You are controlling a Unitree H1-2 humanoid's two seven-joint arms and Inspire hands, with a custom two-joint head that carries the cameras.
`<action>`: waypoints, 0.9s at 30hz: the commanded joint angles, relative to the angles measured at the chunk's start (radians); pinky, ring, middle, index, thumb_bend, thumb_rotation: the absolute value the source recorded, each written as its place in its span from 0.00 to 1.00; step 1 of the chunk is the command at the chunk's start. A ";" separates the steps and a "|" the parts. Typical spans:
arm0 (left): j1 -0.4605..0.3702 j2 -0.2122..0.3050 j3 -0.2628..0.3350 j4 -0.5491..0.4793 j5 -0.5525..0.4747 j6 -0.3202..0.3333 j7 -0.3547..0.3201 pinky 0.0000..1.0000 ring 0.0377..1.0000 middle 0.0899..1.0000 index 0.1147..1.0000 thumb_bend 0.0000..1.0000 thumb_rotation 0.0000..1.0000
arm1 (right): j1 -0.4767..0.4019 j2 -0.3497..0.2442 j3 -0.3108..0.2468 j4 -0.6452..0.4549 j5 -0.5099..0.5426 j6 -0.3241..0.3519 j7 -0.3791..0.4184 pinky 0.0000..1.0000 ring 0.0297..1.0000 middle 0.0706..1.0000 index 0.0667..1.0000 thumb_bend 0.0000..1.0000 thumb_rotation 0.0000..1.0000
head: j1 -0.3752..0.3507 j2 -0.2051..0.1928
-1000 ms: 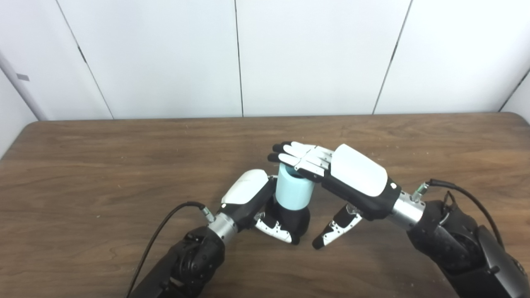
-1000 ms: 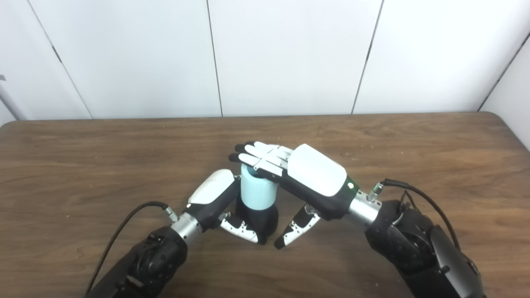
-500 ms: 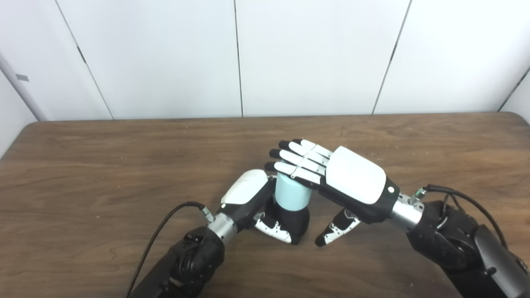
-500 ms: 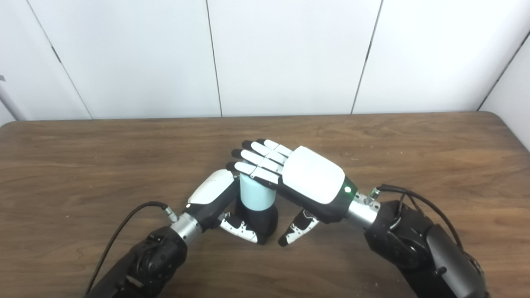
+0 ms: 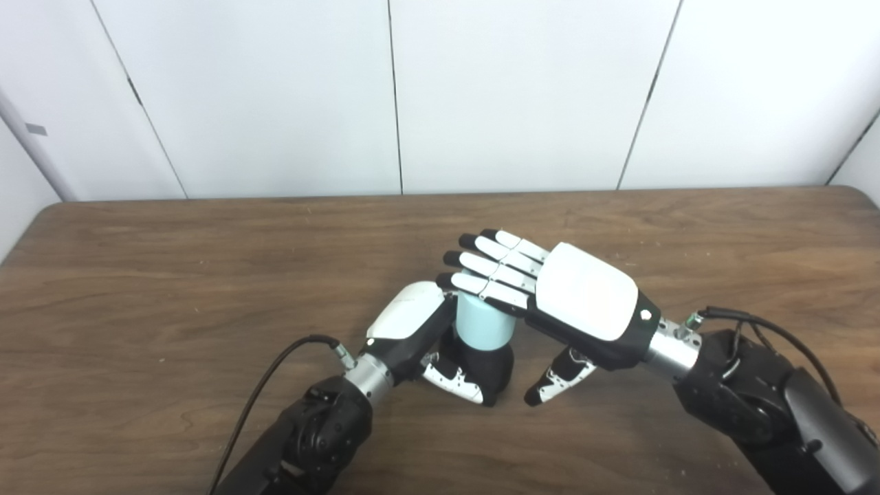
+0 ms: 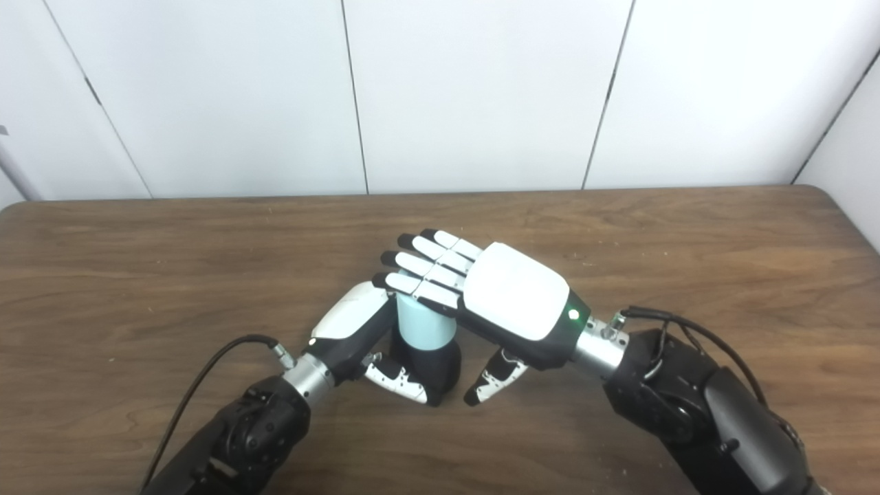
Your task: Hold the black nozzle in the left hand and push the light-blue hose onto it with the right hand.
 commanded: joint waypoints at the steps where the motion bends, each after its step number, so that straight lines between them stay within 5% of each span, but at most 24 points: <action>1: 0.100 0.034 -0.062 0.090 0.020 0.125 -0.169 0.49 0.44 0.42 0.42 0.52 0.09 | -0.010 -0.019 0.044 0.026 0.012 -0.031 0.097 0.93 0.98 0.95 0.92 0.75 0.15 | 0.000 0.000; 16: 0.101 0.040 -0.063 0.080 0.022 0.128 -0.175 0.50 0.44 0.42 0.42 0.52 0.09 | -0.012 -0.019 0.059 0.005 0.181 0.107 0.247 0.90 0.95 0.92 0.90 0.76 0.17 | -0.001 0.003; 27: 0.102 0.044 -0.065 0.083 0.025 0.126 -0.180 0.49 0.44 0.42 0.42 0.52 0.09 | -0.007 -0.019 0.038 -0.007 0.134 0.092 0.206 0.97 0.99 0.98 0.96 0.77 0.17 | -0.003 0.003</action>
